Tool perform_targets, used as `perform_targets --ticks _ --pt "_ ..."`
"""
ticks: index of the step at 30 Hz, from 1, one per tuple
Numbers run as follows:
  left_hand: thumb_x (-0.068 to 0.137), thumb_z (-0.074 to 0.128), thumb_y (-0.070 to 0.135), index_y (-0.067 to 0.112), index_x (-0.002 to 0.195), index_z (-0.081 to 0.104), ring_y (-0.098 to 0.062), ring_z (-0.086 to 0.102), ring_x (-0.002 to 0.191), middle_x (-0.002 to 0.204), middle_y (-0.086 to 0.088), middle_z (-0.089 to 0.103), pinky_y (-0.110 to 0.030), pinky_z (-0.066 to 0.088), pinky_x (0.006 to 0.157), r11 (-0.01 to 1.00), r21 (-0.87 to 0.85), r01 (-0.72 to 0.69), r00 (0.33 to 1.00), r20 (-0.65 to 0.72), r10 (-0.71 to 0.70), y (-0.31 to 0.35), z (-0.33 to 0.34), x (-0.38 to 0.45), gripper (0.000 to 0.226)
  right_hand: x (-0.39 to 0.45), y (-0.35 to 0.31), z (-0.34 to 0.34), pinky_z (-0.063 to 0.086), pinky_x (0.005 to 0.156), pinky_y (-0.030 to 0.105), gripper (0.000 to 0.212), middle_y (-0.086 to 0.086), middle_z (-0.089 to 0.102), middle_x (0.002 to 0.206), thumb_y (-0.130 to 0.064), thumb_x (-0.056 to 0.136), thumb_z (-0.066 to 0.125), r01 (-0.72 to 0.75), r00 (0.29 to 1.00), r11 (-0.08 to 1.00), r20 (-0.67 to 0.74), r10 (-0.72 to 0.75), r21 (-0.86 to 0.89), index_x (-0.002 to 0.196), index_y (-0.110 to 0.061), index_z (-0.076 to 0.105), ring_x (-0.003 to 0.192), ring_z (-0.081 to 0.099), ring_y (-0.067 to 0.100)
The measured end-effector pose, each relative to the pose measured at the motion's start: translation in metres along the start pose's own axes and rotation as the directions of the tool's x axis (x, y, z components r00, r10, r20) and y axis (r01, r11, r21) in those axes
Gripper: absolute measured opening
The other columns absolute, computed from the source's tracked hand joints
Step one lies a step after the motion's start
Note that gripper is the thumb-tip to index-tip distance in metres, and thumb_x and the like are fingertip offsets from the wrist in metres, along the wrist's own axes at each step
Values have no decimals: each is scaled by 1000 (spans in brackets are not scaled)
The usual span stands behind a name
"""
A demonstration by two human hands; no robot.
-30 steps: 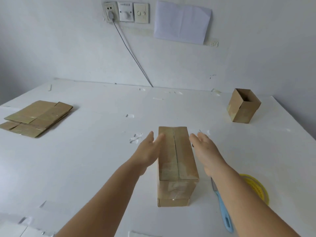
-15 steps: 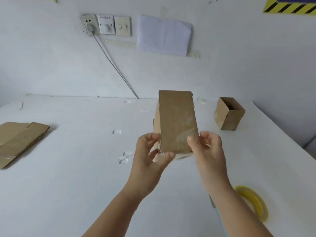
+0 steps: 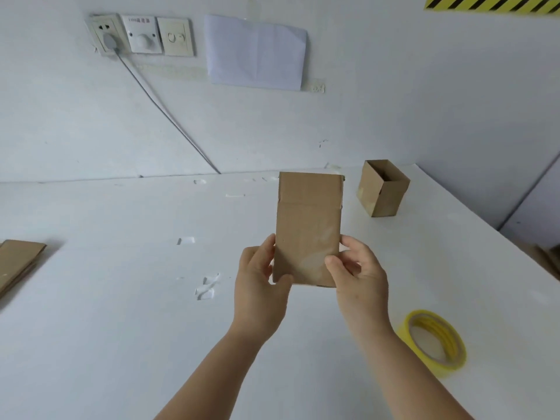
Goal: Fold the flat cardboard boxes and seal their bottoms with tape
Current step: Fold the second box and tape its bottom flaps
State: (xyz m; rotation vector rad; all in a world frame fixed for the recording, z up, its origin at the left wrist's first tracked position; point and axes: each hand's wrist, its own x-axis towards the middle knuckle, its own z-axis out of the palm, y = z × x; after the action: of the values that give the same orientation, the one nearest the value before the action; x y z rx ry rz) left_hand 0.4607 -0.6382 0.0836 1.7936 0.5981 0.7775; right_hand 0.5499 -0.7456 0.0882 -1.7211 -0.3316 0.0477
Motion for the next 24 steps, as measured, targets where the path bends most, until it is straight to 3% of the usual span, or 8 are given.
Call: perform_targets --ticks 2,5,9,11,14,17,20,24 --pt "75 57 -8 27 134 53 3 52 88 100 12 48 -1 39 76 992 115 -50 999 15 48 -1 8 10 68 6 8 -2 50 78 28 37 -1 64 94 -14 82 64 4 1000 996 13 -2 -94 115 -29 64 86 62 10" --pt "77 55 -5 26 129 57 3 52 88 104 12 52 2 35 72 983 166 -74 997 49 66 3 25 23 60 16 14 -12 43 68 16 32 -1 58 86 -11 81 62 55 998 966 5 -55 -252 106 -29 67 80 57 6" --pt "83 59 7 22 112 65 -6 59 95 101 13 61 -11 43 78 991 130 -5 999 32 1 11 51 47 33 38 21 -22 40 67 5 39 -5 58 86 -9 82 62 99 992 946 -40 -117 -310 113 -33 66 81 59 2" --pt "83 60 9 21 102 64 -7 62 98 97 13 65 -21 49 82 994 92 61 998 18 -63 14 66 59 23 56 28 -28 46 75 14 44 -6 61 91 -7 83 60 95 991 948 -57 -117 -304 120 -32 63 85 61 5" --pt "84 60 8 22 94 59 -7 63 96 90 17 62 -18 48 76 989 74 125 992 7 -126 15 90 79 18 88 40 -34 46 78 20 47 -6 64 102 -7 86 59 115 987 937 -65 -144 -331 129 -28 59 90 63 9" --pt "83 59 6 19 108 57 -10 63 95 92 13 63 -17 44 74 985 118 125 992 6 -127 12 120 104 28 129 50 -40 46 77 20 46 -5 65 108 -6 87 59 162 980 919 -47 -191 -360 130 -23 59 90 62 11" --pt "80 55 4 26 102 64 -7 63 93 94 13 67 -11 43 71 981 177 85 996 13 -89 6 149 132 33 170 63 -43 46 76 20 44 -6 66 111 -7 88 59 168 980 906 -34 -196 -387 130 -22 59 91 62 11" --pt "85 54 8 27 110 67 -4 63 95 104 11 68 -20 49 80 960 266 84 996 -29 -79 -11 187 166 34 215 88 -42 51 84 24 44 -2 66 117 -8 90 58 170 983 896 11 -182 -409 132 -20 56 98 64 13"
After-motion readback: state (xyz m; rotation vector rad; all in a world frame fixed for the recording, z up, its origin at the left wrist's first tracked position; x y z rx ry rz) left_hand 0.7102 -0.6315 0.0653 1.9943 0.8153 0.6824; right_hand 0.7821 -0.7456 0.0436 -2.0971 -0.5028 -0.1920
